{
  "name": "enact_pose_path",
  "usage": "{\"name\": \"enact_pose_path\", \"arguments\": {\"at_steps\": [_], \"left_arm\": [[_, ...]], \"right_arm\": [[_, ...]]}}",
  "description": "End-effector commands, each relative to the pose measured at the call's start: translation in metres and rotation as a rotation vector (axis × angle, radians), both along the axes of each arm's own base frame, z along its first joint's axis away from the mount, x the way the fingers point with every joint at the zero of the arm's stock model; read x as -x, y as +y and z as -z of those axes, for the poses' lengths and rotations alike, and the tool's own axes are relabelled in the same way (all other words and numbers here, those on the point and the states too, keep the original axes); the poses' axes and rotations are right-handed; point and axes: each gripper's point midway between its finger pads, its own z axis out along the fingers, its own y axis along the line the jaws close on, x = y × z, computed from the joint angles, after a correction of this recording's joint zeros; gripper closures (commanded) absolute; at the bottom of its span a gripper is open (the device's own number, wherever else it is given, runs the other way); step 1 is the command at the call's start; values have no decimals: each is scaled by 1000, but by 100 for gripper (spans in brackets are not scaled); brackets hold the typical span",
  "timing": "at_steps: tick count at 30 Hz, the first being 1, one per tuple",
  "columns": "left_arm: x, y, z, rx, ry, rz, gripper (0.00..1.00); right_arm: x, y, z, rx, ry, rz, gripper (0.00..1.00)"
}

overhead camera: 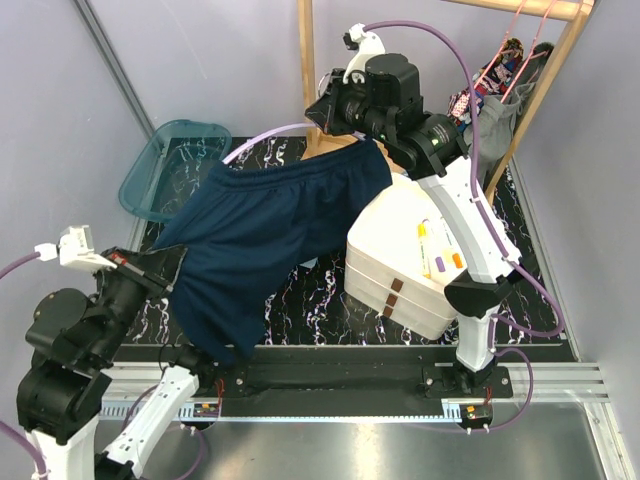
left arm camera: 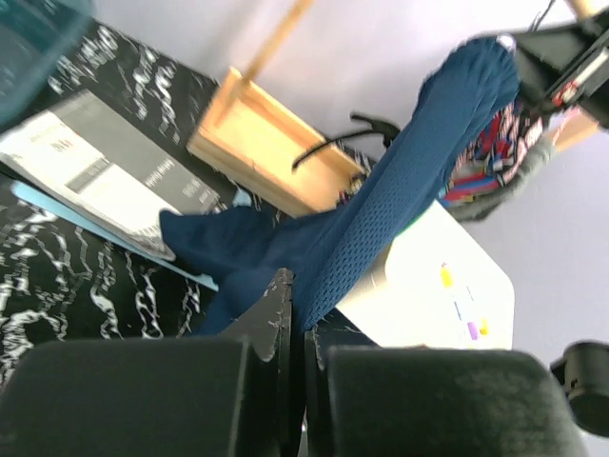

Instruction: Remove the shorts from the hanger

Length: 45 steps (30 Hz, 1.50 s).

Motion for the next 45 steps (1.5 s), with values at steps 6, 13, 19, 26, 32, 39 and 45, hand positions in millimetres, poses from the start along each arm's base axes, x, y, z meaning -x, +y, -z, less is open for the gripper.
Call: {"name": "enact_pose_path", "arguments": {"at_steps": [6, 13, 19, 26, 32, 39, 45], "left_arm": [[23, 46, -3, -30, -55, -202, 100], [37, 51, -1, -38, -83, -201, 100], [48, 58, 2, -82, -91, -209, 100], [35, 37, -1, -90, -99, -116, 100], [-6, -25, -20, -8, -132, 134, 100], [-41, -55, -48, 26, -130, 233, 100], [-51, -61, -53, 26, -116, 250, 100]], "right_arm": [[-52, -71, -52, -205, -91, 228, 100], [-67, -81, -46, -236, -64, 246, 100], [-79, -83, -42, -227, -71, 256, 100], [-73, -58, -49, -317, -26, 118, 100], [-21, 22, -77, -496, -7, -290, 100], [58, 96, -126, -740, 47, -589, 100], [97, 109, -154, -913, 150, -728, 100]]}}
